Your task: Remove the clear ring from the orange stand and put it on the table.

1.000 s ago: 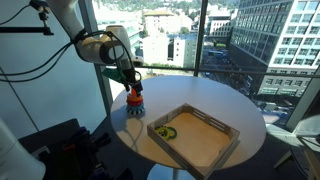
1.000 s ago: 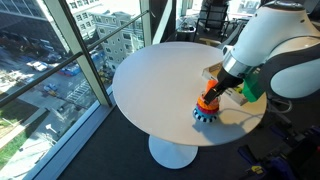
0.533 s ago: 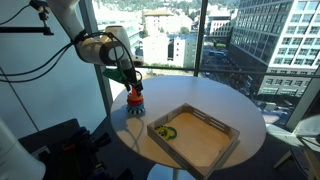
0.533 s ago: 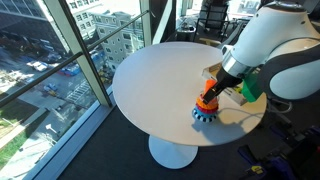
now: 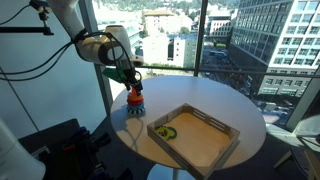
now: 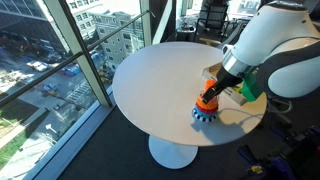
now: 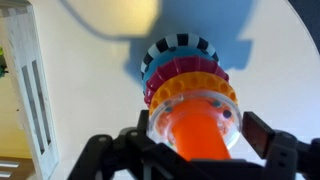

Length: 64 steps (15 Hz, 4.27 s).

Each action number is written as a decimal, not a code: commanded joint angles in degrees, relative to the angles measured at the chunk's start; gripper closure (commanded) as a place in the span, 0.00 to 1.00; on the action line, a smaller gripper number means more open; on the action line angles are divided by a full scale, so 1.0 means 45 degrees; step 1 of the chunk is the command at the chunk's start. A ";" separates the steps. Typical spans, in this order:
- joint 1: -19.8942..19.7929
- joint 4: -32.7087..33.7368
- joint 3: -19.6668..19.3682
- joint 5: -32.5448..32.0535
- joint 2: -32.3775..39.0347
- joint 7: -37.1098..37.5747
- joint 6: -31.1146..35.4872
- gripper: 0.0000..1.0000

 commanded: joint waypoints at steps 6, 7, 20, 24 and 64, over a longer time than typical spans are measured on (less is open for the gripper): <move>-0.0033 -0.1061 0.0111 0.0431 -0.1993 -0.0165 -0.0182 0.33; -0.0024 -0.1179 0.0099 0.0385 -0.2244 -0.0099 -0.0177 0.33; -0.0101 -0.1613 -0.0065 0.1455 -0.4673 -0.0427 -0.0862 0.33; -0.0418 -0.1471 -0.0396 0.1669 -0.4838 -0.0426 -0.1313 0.33; -0.0981 0.0126 -0.0915 0.2669 -0.4434 -0.2616 -0.8163 0.00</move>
